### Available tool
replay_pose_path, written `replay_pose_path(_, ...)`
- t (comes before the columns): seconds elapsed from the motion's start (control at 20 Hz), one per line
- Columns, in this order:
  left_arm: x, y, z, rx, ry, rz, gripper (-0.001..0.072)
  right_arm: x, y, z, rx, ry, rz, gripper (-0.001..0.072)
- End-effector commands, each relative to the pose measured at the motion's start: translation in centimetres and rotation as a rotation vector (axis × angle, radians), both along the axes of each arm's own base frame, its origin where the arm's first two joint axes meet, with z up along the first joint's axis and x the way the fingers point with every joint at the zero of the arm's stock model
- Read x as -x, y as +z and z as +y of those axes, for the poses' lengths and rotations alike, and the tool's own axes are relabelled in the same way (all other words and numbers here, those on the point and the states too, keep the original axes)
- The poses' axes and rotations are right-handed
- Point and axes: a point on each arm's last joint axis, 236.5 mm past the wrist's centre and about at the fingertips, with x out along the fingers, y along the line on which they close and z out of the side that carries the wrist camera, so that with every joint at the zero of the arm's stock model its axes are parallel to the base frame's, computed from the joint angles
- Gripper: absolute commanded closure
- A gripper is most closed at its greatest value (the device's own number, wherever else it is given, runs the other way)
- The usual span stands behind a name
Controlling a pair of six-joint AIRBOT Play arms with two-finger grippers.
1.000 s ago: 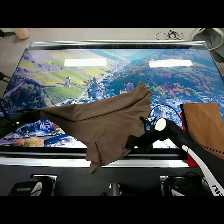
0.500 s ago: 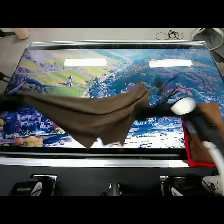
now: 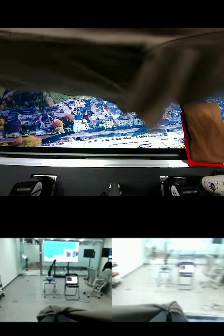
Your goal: Fold the shirts.
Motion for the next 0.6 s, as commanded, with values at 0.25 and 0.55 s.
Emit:
replay_pose_path(0.25,-11.6,-15.1,2.9,-0.023,0.077,0.518,0.0684,-11.5,-14.7,-2.1,0.044,-0.115,0.615,0.069)
replay_pose_path(0.55,-24.6,-37.3,3.2,0.033,0.044,0.966,0.0684,-28.5,-35.8,0.6,-0.153,-0.117,1.015,0.069)
